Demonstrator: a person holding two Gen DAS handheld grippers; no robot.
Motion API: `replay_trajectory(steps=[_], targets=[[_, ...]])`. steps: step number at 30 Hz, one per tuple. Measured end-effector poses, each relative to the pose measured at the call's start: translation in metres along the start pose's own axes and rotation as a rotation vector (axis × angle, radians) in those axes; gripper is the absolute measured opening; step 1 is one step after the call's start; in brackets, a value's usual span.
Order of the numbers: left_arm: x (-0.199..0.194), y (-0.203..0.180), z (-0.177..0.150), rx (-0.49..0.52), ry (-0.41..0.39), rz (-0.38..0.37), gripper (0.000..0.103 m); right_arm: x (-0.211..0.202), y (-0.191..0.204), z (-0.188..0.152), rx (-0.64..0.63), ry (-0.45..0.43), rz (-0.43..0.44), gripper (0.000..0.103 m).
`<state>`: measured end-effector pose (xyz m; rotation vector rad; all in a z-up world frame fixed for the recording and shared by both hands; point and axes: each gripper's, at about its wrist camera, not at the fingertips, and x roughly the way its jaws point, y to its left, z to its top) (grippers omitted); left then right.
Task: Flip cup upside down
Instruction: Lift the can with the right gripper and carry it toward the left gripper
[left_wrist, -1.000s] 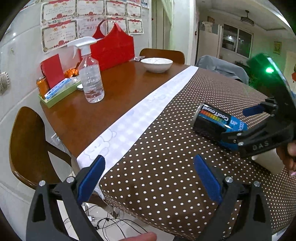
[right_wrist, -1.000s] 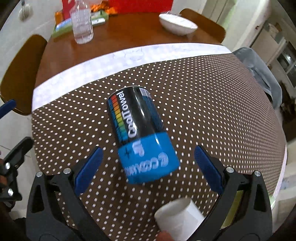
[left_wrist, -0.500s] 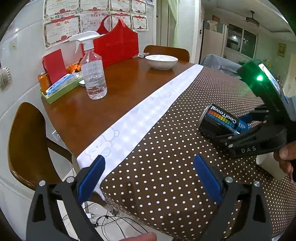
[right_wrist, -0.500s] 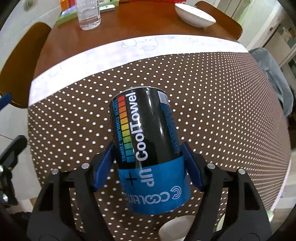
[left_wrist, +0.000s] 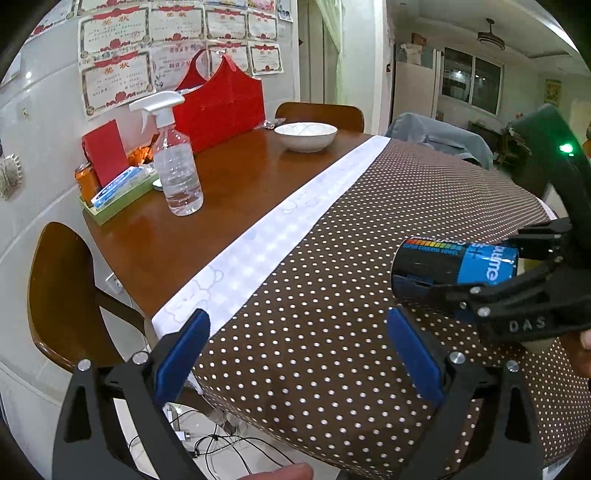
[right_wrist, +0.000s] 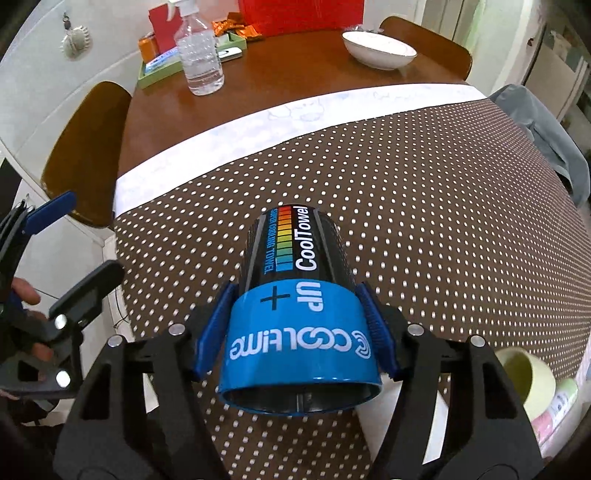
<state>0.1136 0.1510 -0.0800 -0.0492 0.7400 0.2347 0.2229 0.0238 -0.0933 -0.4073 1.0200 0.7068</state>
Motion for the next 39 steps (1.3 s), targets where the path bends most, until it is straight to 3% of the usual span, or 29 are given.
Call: replay_trajectory(steps=[3,9,17,30,35,39], targets=[[-0.006,-0.006,0.000,0.011,-0.003,-0.006,0.095,-0.015,0.002,-0.009,0.008,-0.030,0.003,0.066],[-0.026,-0.027,-0.001,0.049,-0.031,-0.031,0.095,-0.071,-0.002,-0.052,0.068,-0.171,-0.010,0.066],[-0.048,-0.067,-0.003,0.125,-0.064,-0.098,0.095,-0.132,0.005,-0.145,0.209,-0.329,-0.140,0.066],[-0.065,-0.121,-0.015,0.223,-0.064,-0.169,0.095,-0.124,-0.009,-0.224,0.447,-0.416,-0.353,0.066],[-0.068,-0.131,-0.021,0.239,-0.056,-0.175,0.095,-0.096,-0.014,-0.235,0.503,-0.402,-0.386,0.066],[-0.067,-0.136,-0.024,0.252,-0.045,-0.176,0.095,-0.082,-0.018,-0.235,0.526,-0.388,-0.358,0.067]])
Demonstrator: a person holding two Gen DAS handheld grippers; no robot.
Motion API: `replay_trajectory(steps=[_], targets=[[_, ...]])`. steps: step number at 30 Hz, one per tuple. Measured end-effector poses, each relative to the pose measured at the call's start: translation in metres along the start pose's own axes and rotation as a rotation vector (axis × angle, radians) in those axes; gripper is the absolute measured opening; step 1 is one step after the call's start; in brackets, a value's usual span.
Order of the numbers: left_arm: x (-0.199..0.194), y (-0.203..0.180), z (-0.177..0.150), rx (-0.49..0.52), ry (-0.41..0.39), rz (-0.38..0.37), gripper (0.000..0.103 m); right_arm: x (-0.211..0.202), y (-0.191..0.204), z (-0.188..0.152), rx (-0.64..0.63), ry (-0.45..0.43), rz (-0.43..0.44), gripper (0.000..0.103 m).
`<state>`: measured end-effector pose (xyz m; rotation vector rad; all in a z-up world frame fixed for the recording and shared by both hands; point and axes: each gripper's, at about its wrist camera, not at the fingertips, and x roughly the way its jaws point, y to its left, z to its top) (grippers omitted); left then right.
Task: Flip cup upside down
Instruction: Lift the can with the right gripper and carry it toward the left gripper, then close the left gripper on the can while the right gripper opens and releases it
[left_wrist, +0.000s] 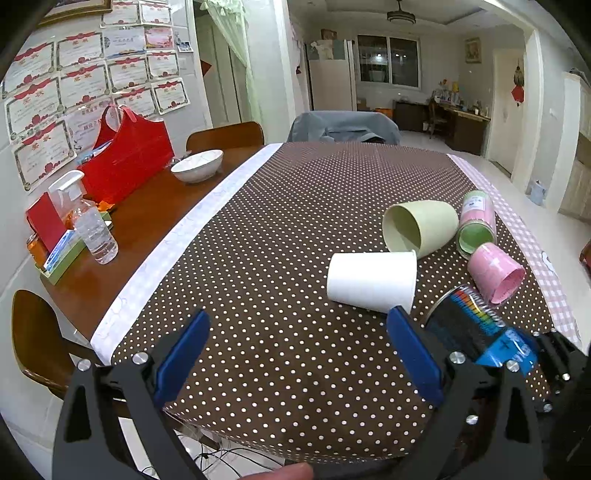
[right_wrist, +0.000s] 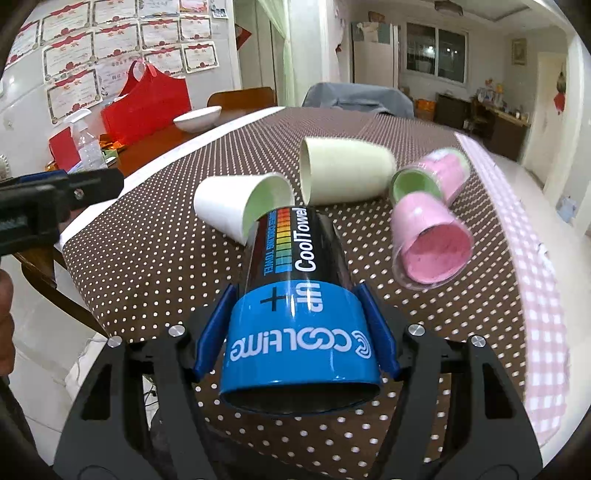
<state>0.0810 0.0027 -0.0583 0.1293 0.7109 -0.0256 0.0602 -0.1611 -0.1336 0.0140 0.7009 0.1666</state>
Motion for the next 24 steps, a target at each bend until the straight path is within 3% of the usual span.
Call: replay_trajectory(steps=[2,7,24], targets=[[0.001,-0.002,-0.001,0.005,0.004,0.000,0.095,-0.002,-0.002,0.000,0.011,-0.004,0.008,0.080],[-0.002,-0.006,-0.001,0.008,0.006,-0.005,0.095,-0.019,-0.013,0.004,0.048,-0.035,0.019,0.095],[-0.022,-0.022,0.001,0.029,-0.023,-0.020,0.095,-0.064,-0.047,0.022,0.146,-0.096,0.041,0.097]])
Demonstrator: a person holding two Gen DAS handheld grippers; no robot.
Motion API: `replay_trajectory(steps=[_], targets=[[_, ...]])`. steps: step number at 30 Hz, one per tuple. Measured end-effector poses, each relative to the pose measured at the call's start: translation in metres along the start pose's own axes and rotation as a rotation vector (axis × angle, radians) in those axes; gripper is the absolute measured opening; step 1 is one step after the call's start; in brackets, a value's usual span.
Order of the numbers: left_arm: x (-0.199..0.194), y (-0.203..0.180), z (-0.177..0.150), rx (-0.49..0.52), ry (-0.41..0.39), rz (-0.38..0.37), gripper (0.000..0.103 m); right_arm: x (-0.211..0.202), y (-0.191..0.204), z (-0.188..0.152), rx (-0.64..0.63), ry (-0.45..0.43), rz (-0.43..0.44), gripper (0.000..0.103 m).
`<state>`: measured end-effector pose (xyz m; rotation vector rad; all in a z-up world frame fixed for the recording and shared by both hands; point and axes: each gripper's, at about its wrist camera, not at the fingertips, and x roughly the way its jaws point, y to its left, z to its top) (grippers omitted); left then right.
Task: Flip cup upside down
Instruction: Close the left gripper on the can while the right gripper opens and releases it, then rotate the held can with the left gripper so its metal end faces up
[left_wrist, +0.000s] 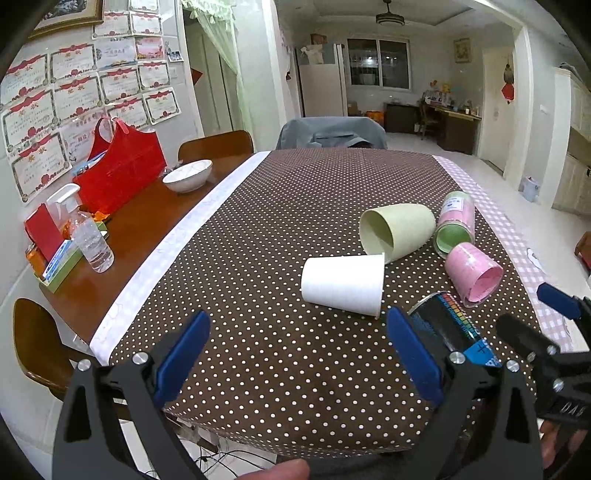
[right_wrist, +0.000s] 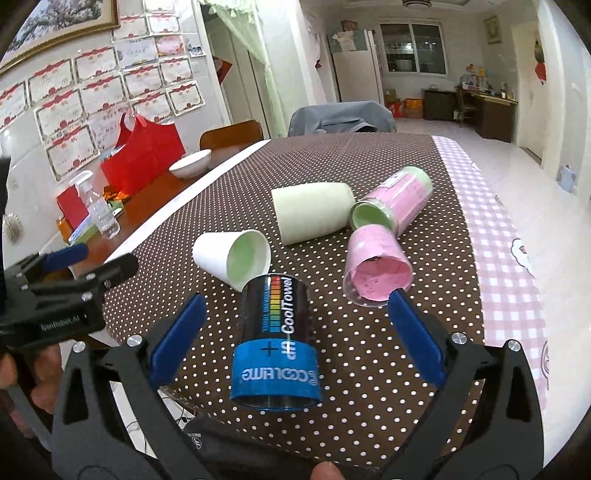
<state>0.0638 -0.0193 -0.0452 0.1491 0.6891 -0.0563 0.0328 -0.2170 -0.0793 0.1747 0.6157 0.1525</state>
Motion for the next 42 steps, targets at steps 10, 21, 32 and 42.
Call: replay_trajectory(steps=[10,21,32,42], targets=[[-0.008,-0.017,-0.004,0.016,0.020,-0.036,0.095,-0.016,-0.019,0.008,0.026,-0.016,-0.031,0.097],[-0.009,-0.043,-0.002,0.025,0.083,-0.086,0.095,-0.025,-0.040,0.010,0.049,-0.018,-0.026,0.097],[0.031,-0.070,0.007,-0.095,0.310,-0.177,0.095,-0.013,-0.080,0.003,0.154,-0.002,-0.023,0.097],[0.084,-0.089,0.010,-0.208,0.513,-0.144,0.095,0.008,-0.137,-0.007,0.278,0.063,0.010,0.097]])
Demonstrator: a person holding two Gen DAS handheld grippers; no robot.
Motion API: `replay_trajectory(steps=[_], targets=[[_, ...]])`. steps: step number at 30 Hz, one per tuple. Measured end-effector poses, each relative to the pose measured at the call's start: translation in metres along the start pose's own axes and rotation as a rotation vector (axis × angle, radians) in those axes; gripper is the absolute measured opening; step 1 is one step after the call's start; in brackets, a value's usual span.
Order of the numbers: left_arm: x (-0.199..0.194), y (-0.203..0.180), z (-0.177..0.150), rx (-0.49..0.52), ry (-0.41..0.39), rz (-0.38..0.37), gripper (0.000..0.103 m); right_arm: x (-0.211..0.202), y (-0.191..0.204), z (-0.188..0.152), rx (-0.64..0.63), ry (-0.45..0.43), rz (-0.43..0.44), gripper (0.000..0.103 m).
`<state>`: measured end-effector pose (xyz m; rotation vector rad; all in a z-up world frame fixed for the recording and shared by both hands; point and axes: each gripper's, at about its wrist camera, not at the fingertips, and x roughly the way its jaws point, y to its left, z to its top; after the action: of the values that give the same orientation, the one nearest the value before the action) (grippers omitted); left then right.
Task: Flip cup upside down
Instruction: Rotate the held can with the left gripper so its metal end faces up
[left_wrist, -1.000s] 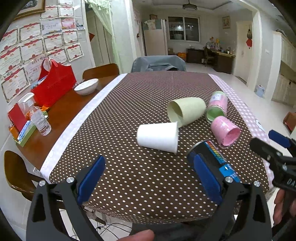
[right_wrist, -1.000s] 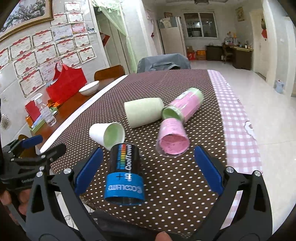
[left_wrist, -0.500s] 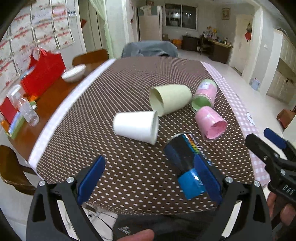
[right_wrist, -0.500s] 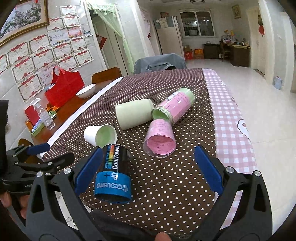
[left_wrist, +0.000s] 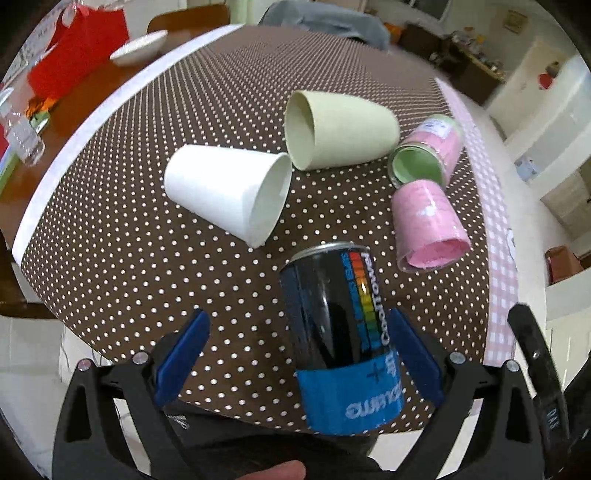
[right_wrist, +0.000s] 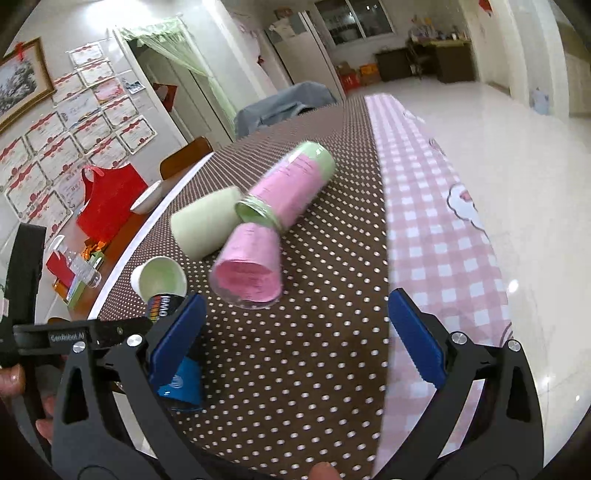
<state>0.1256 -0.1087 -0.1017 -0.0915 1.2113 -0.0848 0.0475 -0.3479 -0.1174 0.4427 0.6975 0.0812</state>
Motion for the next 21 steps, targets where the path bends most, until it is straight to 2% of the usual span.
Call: replay_trajectory(steps=[5,10,16,19,21], targets=[[0.015,-0.011,0.016,-0.054,0.035,0.036,0.095,0.021,-0.005,0.013,-0.041,0.075,0.029,0.097],[0.038,-0.015,0.023,-0.130,0.106,0.051,0.095,0.035,-0.007,0.032,-0.082,0.114,0.050,0.097],[0.048,-0.017,0.037,-0.145,0.123,0.065,0.094,0.048,-0.007,0.048,-0.101,0.150,0.052,0.097],[0.057,-0.018,0.044,-0.122,0.150,0.026,0.068,0.051,-0.005,0.051,-0.103,0.149,0.048,0.097],[0.059,-0.020,0.047,-0.101,0.149,0.021,0.068,0.050,-0.003,0.052,-0.098,0.143,0.039,0.097]])
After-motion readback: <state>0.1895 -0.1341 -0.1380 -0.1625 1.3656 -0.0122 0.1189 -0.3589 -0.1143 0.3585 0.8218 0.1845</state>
